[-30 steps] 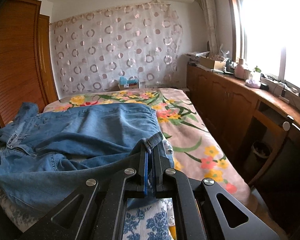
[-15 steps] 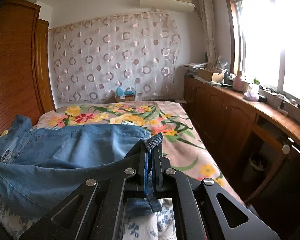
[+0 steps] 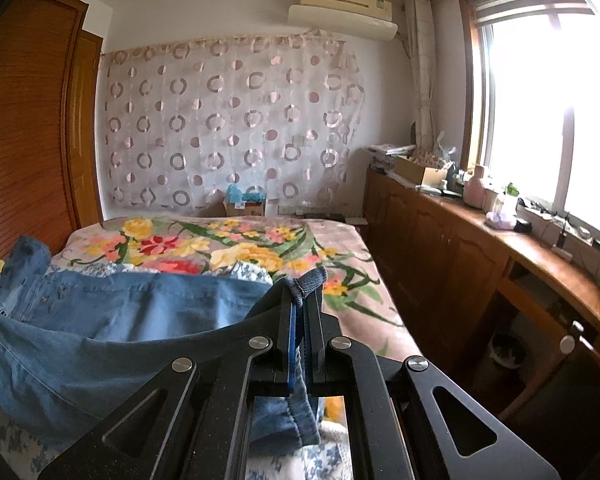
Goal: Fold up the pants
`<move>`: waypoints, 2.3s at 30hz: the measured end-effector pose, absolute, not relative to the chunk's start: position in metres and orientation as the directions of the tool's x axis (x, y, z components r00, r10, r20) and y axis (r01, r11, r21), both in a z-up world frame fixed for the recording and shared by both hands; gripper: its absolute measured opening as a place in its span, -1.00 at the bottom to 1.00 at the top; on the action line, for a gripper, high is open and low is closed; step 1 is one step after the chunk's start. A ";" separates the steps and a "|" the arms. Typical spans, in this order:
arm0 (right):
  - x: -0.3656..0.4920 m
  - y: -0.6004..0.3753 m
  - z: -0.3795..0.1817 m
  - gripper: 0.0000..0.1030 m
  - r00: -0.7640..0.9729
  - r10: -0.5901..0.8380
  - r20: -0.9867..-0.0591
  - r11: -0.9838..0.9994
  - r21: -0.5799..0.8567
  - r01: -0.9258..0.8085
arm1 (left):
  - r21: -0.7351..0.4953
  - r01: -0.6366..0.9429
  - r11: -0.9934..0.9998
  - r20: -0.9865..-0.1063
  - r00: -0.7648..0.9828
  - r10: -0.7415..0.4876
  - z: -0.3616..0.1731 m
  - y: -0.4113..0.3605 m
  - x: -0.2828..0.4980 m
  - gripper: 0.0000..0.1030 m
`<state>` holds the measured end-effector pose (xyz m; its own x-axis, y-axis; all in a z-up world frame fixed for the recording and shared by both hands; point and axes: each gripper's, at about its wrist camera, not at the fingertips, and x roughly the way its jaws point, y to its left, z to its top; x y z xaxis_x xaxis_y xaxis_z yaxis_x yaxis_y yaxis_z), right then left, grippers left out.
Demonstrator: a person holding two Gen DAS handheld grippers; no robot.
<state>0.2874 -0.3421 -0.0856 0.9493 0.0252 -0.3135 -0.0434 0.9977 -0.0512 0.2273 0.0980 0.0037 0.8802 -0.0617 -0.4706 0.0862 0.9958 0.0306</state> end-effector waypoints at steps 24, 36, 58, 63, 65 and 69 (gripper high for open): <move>0.403 -0.302 -0.096 -0.95 0.931 -0.060 -0.361 0.978 -0.206 -0.017 | 0.068 0.020 0.997 -0.497 0.867 0.017 0.002 0.119 0.369 -0.99; 0.436 -0.286 -0.111 -0.95 0.871 -0.088 -0.484 0.958 -0.279 -0.058 | 0.006 0.039 0.999 -0.660 0.751 -0.025 -0.047 0.133 0.381 -0.69; 0.433 -0.293 -0.105 -0.95 0.876 -0.075 -0.477 0.967 -0.248 -0.052 | -0.037 0.147 0.988 -0.729 0.672 -0.128 -0.080 0.117 0.384 -0.83; 0.425 -0.297 -0.094 -0.96 0.902 -0.076 -0.425 0.972 -0.232 -0.027 | 0.013 0.106 0.994 -0.636 0.768 -0.074 -0.046 0.112 0.367 -0.86; 0.422 -0.298 -0.089 -0.96 0.914 -0.082 -0.398 0.974 -0.226 -0.011 | 0.005 0.084 0.996 -0.604 0.794 -0.064 -0.032 0.118 0.367 -0.86; 0.430 -0.294 -0.082 -0.96 0.923 -0.099 -0.373 0.971 -0.238 0.008 | 0.007 0.068 0.998 -0.599 0.799 -0.051 -0.025 0.126 0.382 -0.86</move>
<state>0.4303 -0.2937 -0.0816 0.9226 -0.0987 -0.3728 0.0078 0.9713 -0.2379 0.3818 0.1260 -0.0248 0.7995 -0.0506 -0.5986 0.0682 0.9976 0.0068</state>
